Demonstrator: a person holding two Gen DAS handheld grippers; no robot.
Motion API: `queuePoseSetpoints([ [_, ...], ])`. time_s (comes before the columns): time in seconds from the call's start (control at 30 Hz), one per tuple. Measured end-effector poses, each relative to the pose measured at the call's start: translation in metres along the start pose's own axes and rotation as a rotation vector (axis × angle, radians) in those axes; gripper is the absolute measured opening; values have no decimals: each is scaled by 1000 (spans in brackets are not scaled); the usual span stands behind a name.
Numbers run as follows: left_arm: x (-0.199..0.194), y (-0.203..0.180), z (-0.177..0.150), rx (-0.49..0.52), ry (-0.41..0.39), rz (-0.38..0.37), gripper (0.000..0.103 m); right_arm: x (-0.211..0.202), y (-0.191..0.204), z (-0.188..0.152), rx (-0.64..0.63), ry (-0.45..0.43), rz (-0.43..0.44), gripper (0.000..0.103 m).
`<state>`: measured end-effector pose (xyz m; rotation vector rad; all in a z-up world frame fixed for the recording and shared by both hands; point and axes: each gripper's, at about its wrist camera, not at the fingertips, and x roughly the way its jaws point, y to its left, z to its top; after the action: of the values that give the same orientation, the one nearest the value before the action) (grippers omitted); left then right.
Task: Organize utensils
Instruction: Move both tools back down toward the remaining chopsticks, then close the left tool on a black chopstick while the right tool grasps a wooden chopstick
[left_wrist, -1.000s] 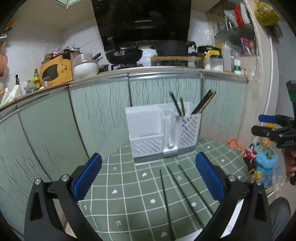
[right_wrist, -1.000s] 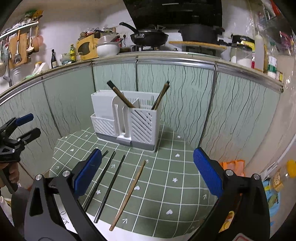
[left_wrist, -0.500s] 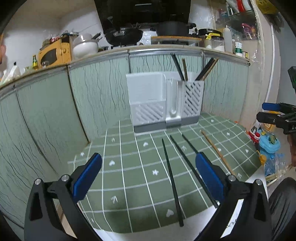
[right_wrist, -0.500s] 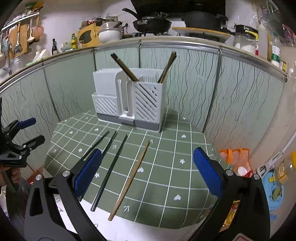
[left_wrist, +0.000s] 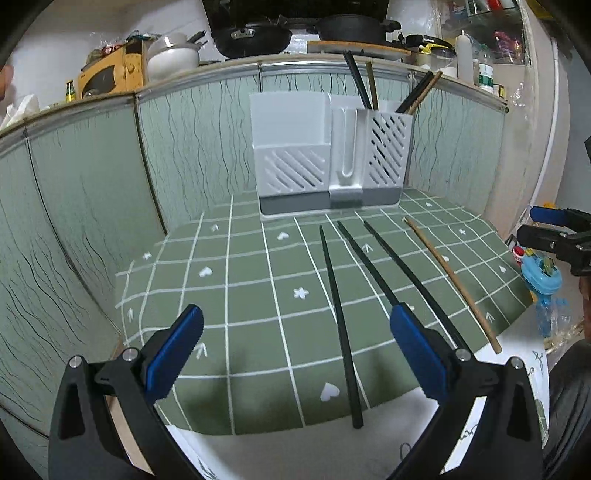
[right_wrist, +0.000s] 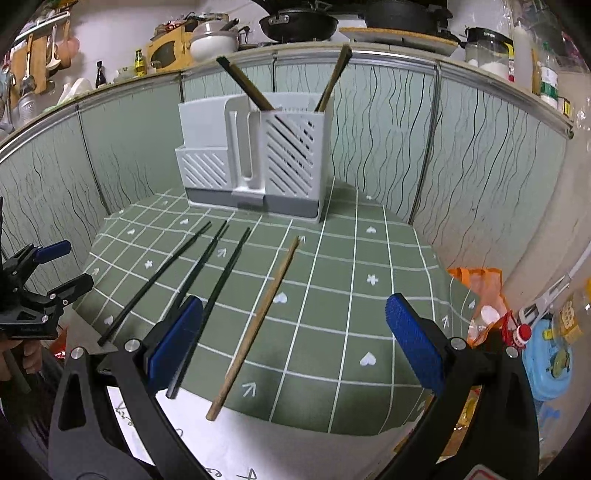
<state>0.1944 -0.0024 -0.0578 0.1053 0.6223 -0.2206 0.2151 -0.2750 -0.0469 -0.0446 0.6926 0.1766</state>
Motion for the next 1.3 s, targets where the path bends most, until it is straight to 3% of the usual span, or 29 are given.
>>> queuePoseSetpoints([
  [0.53,22,-13,-25,35,69,-17,98,35,10,-35,-7,84,-30,89],
  [0.63,27,-15,-30,37,89,3,96,41,13,-40,8,103,-26,82],
  [0.67,27,-15,-31,32,89,-4,94,42,15,-41,7,105,-24,79],
  [0.73,28,-16,-35,26,102,10,80,43,20,-44,-2,114,-6,73],
  [1.0,29,-23,-43,54,106,46,58,47,43,-57,-57,127,34,52],
  [1.07,28,-25,-44,70,101,59,50,48,45,-59,-58,122,35,45],
  [1.13,28,-27,-43,79,103,46,32,47,46,-59,-56,114,27,43],
  [1.3,28,-29,-44,92,105,48,15,46,42,-60,-23,107,5,29],
])
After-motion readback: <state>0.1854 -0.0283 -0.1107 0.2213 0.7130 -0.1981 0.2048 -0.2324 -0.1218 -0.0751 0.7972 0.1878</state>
